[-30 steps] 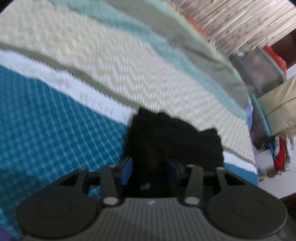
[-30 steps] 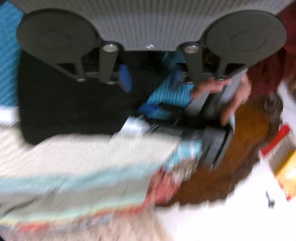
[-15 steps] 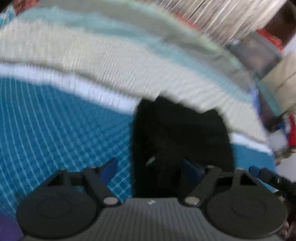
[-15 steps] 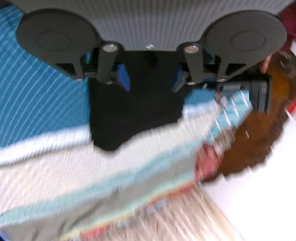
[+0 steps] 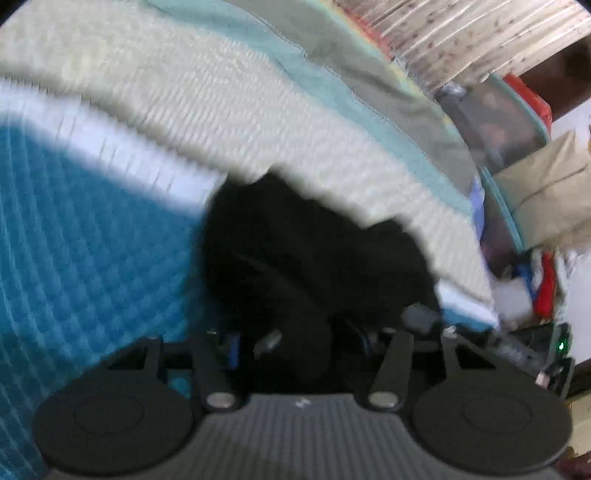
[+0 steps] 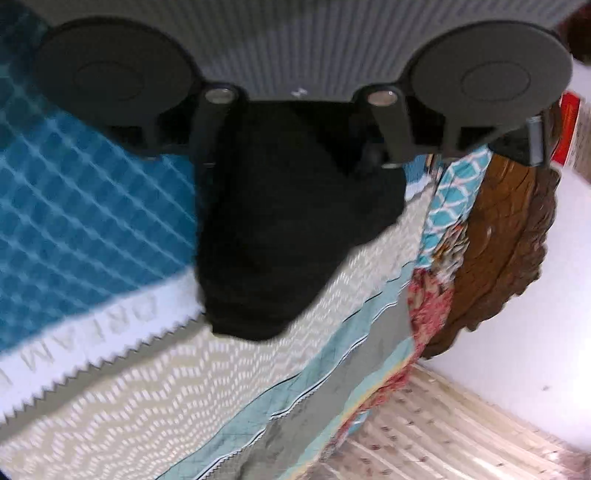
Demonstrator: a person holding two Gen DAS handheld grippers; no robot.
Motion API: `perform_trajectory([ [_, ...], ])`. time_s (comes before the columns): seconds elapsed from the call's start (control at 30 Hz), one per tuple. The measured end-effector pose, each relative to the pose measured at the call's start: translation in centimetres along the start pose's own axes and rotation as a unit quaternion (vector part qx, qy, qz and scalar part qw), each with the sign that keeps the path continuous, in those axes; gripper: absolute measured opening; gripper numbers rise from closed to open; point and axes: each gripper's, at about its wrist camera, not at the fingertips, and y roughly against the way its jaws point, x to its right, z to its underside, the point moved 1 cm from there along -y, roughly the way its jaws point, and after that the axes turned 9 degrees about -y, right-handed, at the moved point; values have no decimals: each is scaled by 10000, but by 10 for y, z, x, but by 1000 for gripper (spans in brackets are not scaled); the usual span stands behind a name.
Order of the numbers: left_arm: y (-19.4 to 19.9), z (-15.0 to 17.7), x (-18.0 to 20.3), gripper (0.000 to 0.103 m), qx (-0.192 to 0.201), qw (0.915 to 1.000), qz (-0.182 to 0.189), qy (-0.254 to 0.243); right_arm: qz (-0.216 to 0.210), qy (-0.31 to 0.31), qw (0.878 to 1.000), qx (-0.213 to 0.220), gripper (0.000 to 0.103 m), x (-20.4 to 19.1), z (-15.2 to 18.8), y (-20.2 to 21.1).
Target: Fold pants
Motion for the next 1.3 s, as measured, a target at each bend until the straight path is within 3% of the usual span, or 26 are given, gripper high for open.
perform_trajectory([
  [0.07,13,-31,20,48,441,9978,31,-498,-204,517,9983,190,45,-29,-16,5],
  [0.17,20,-88,39,51,1083,9880,142,-1092,-659,976,9903,739,44,-63,-66,2],
  [0.27,-2,-146,48,51,1423,9784,92,-1497,-797,1468,9769,1337,44,-85,-117,-7],
  [0.3,-13,-160,49,56,1468,9759,57,-1610,-823,1528,9736,1480,45,-87,-134,-15],
  [0.4,-70,-193,40,65,1369,9727,-349,-1840,-763,1517,9732,1548,47,-73,-179,-50],
  [0.5,-143,-204,10,62,661,9793,-992,-1639,-125,1086,9859,1265,48,-33,-203,-106],
  [0.57,-181,-197,-10,71,269,9721,-1681,-1616,630,909,9883,1054,48,-5,-204,-142],
  [0.6,-186,-192,-12,79,376,9707,-1796,-1550,949,656,9878,1050,56,10,-203,-153],
  [0.67,-184,-190,-6,80,500,9703,-1948,-1346,505,-212,9929,1060,58,24,-205,-150],
  [0.7,-185,-190,-3,80,438,9689,-2041,-1328,534,-326,9925,1048,58,23,-205,-150],
  [0.83,-179,-196,9,79,257,9646,-2302,-1265,1038,113,9886,1084,68,2,-197,-146],
  [1.0,-134,-189,38,75,315,9497,-2812,-1342,1740,517,9726,1453,79,-26,-166,-110],
  [1.17,-85,-162,63,76,470,9466,-2892,-1345,1743,907,9661,1677,87,-44,-105,-54],
  [1.3,-47,-130,88,83,602,9385,-3055,-1490,1713,856,9665,1709,94,-61,-80,-62],
])
